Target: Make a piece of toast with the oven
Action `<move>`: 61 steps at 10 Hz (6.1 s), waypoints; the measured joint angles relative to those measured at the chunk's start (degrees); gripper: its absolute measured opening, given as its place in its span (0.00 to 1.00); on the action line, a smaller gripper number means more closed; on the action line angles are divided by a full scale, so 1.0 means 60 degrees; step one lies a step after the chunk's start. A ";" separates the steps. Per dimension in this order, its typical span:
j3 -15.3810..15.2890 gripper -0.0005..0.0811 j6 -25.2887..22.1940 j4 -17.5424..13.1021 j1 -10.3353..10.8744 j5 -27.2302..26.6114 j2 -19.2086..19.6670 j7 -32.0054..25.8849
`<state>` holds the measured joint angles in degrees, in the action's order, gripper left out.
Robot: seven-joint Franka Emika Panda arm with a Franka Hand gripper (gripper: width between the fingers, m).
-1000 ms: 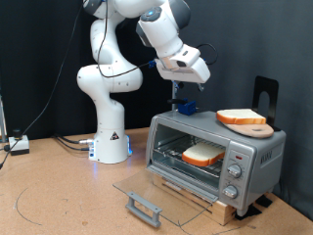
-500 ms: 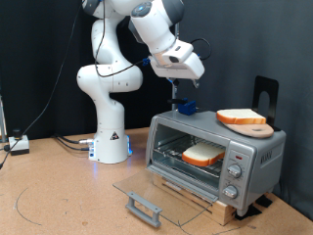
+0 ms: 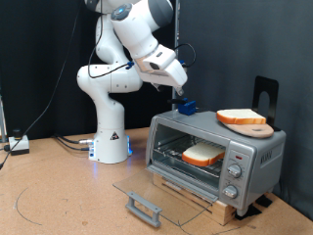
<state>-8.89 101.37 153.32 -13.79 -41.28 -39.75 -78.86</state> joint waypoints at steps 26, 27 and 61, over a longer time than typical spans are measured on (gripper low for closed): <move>0.0795 0.99 -0.1105 -0.4205 -0.2753 0.2915 0.6176 0.8579; 0.0854 0.99 -0.1744 -0.4271 -0.2777 0.2836 0.6256 0.8938; 0.0298 0.99 -0.2588 -0.2534 -0.3725 0.1268 0.8752 0.8306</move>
<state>-7.10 85.84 138.11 -36.14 -33.67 12.76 -29.03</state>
